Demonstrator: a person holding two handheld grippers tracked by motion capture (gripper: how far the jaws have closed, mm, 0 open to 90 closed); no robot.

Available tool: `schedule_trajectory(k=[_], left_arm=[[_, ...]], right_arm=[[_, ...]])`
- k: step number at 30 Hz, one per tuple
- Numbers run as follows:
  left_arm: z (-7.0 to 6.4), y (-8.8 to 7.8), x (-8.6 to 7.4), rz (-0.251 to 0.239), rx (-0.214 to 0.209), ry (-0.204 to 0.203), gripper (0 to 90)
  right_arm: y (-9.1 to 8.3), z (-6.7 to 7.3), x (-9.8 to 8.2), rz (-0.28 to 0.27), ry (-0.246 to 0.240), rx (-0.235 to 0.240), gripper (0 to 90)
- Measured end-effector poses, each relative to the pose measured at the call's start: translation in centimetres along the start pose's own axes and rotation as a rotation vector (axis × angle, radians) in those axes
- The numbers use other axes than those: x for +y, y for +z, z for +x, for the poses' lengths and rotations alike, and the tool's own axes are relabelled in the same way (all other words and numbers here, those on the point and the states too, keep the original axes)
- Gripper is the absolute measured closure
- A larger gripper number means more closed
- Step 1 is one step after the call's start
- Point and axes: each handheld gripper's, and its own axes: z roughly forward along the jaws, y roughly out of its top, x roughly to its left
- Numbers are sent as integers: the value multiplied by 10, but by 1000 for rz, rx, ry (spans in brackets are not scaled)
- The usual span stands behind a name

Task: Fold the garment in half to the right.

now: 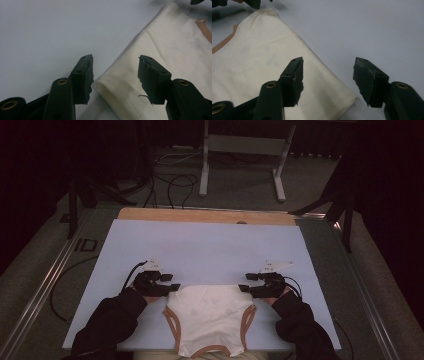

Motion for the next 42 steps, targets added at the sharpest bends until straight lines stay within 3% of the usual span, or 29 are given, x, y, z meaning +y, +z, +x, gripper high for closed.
schedule_trajectory(k=[2, 8, 13, 14, 19, 22, 24, 30, 35, 42], left_arm=[[4, 4, -2, 12, 18, -17, 506], [7, 8, -7, 47, 3, -65, 552], [9, 11, -9, 85, 7, -88, 662], [10, 12, -9, 107, 5, -88, 662], [10, 15, -8, 117, 6, -107, 856], [8, 15, -8, 115, 15, -97, 888], [8, 14, -9, 103, 16, -102, 893], [6, 9, -10, 72, 37, -77, 899], [5, 7, -6, 47, 59, -44, 900], [7, 6, 0, 22, 89, -29, 900]], right_arm=[[3, -4, -3, 12, 4, -9, 430], [10, -11, -11, 48, 42, 10, 447], [14, -12, -15, 87, 41, 8, 507], [15, -13, -15, 97, 36, 3, 535], [14, -13, -16, 113, 45, 3, 724], [13, -14, -17, 120, 49, -2, 844], [13, -13, -16, 120, 36, -9, 878], [9, -8, -10, 109, 5, -39, 889], [9, -9, -9, 105, 9, -47, 888], [9, -15, -5, 94, 15, -58, 888]])
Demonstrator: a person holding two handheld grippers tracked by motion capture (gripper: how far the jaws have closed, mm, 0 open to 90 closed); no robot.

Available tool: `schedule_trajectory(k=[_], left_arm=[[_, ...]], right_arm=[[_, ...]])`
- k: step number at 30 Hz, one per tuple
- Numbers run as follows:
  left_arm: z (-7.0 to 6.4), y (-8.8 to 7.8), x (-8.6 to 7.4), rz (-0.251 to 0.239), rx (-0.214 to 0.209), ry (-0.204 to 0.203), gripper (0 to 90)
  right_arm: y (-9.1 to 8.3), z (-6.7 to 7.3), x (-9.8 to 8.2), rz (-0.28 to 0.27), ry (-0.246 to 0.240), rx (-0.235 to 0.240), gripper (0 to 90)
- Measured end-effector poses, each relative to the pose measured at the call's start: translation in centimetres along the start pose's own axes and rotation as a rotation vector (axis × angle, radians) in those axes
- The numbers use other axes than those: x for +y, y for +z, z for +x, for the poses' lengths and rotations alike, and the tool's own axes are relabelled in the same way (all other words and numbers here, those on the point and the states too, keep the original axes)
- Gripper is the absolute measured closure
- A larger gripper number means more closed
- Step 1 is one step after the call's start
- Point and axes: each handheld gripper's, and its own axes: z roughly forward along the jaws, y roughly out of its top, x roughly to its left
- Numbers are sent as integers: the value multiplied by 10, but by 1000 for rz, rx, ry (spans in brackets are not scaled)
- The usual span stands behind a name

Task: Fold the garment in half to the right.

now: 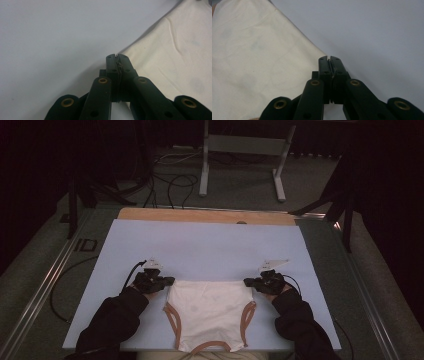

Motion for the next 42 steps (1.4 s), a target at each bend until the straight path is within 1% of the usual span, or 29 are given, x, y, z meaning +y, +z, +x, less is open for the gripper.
schedule_trajectory(k=[3, 4, 8, 12, 13, 16, 21, 26, 29, 30, 31, 33, 34, 39, 42], left_arm=[[3, 0, 4, -5, 10, 4, 900], [4, 0, 5, -5, 5, 3, 900], [11, 1, 10, -27, 16, -3, 900], [17, 4, 16, -41, 26, -9, 900], [18, 5, 17, -43, 31, -6, 899], [24, 9, 21, -56, 28, -14, 899], [31, 16, 27, -65, 49, -16, 899], [37, 22, 32, -80, 64, -26, 899], [39, 26, 36, -77, 75, -21, 899], [40, 27, 37, -80, 74, -27, 899], [41, 28, 38, -73, 79, -23, 899], [43, 30, 40, -74, 82, -23, 899], [44, 31, 41, -78, 89, -22, 899], [47, 36, 44, -78, 102, -32, 899], [49, 39, 44, -73, 106, -42, 898]], right_arm=[[2, -3, 5, 5, -6, -12, 888], [3, -4, 6, 3, -7, -14, 888], [6, -11, 14, 1, 3, -25, 888], [10, -17, 21, -1, -1, -45, 888], [11, -19, 22, -3, -1, -47, 888], [13, -24, 26, -6, 12, -59, 888], [19, -34, 31, -7, 27, -76, 887], [25, -44, 34, -2, 48, -93, 887], [29, -49, 35, 2, 66, -101, 887], [30, -51, 35, 2, 63, -106, 887], [31, -53, 36, 4, 67, -107, 887], [33, -56, 37, 8, 71, -115, 887], [34, -57, 38, 10, 71, -118, 886], [36, -63, 41, -1, 81, -123, 886], [39, -64, 43, 0, 79, -128, 885]])
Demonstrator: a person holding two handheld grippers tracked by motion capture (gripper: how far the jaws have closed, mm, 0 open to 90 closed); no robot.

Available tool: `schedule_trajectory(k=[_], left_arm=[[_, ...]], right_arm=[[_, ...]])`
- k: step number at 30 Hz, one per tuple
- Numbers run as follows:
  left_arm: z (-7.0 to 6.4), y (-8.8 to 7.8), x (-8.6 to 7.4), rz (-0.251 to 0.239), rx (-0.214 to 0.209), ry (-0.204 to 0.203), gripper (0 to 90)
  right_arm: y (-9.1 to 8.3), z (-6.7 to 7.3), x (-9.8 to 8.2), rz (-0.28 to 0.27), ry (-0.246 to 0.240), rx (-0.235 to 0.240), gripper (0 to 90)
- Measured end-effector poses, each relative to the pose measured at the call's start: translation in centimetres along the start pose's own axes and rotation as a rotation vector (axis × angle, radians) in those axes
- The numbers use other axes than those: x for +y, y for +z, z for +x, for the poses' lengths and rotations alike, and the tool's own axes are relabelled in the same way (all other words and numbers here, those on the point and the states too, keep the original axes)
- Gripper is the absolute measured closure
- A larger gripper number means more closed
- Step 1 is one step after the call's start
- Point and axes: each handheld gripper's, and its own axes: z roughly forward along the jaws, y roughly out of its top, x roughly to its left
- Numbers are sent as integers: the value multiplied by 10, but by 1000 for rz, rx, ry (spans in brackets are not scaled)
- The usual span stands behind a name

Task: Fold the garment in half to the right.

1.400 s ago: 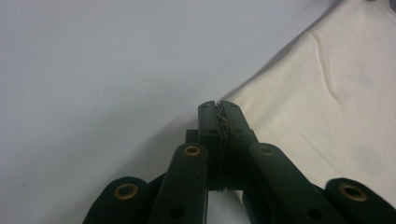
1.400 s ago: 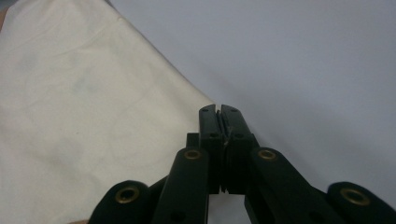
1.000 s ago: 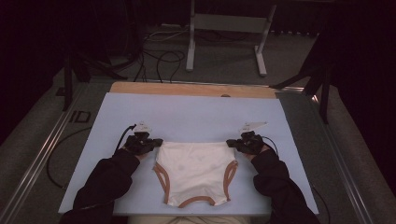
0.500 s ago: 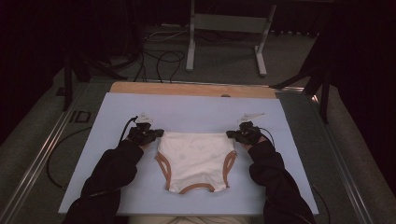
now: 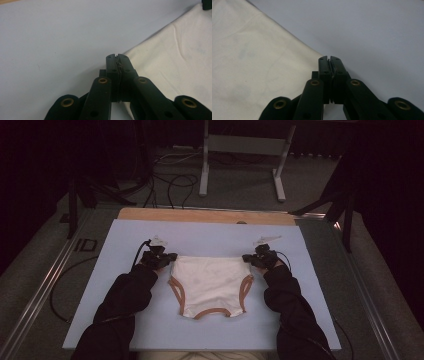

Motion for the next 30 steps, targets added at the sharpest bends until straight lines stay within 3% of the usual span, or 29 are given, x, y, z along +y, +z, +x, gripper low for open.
schedule_trajectory(k=[12, 30], left_arm=[[4, 11, -4, 38, 20, -25, 897], [5, 20, 0, 51, 46, -11, 896]], right_arm=[[13, -5, 0, 13, 14, -5, 881], [14, -5, 2, 24, 18, -27, 877]])
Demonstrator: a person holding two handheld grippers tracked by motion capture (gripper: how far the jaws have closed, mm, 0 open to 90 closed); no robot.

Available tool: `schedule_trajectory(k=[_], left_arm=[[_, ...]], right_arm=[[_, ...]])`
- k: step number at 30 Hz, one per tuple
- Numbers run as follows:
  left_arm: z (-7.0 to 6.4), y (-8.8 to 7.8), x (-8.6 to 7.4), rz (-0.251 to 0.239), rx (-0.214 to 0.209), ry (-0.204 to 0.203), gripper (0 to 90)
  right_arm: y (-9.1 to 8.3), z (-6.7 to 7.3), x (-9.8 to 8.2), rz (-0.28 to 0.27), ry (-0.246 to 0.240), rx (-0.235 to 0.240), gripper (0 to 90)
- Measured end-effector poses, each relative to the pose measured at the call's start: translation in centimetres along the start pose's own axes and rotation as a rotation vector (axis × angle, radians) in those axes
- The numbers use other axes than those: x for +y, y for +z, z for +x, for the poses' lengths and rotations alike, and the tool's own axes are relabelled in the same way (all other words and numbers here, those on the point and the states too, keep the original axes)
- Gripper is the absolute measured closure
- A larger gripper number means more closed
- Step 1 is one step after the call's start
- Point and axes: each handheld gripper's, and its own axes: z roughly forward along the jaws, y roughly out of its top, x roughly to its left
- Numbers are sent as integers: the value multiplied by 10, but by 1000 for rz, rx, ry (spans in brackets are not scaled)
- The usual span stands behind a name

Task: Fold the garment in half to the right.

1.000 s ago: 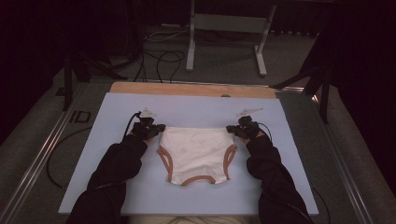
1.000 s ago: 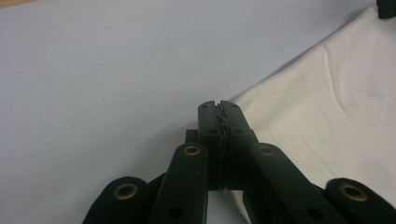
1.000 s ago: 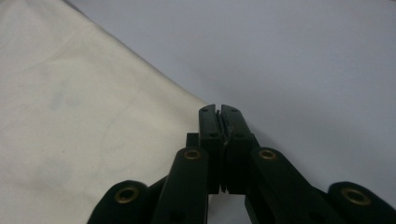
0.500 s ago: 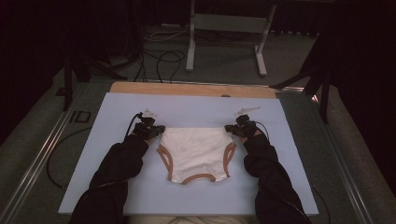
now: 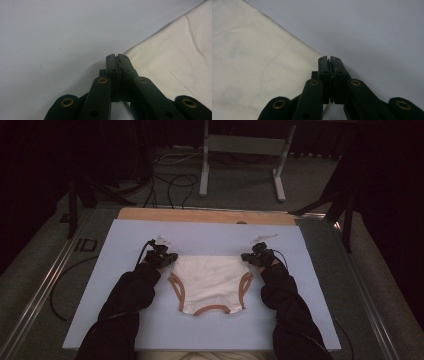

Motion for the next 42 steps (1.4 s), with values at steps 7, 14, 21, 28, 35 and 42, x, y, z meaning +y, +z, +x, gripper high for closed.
schedule_trajectory(k=[7, 14, 21, 28, 35, 42], left_arm=[[-1, -3, 3, 1, 4, 6, 874], [1, -18, 3, -65, 16, 1, 697], [-4, -39, 0, -133, 7, 22, 435], [-8, -53, -6, -146, -66, 32, 252], [-17, -67, -12, -152, -147, 61, 148], [-33, -82, -22, -138, -245, 131, 3]], right_arm=[[-1, 0, 1, 2, 2, 3, 825], [-9, 4, 8, -35, -2, 18, 536], [-15, 17, 18, -70, -24, 82, 265], [-16, 31, 28, -76, -53, 147, 172], [-15, 47, 36, -96, -85, 180, 132], [-14, 62, 47, -111, -134, 213, 132]])
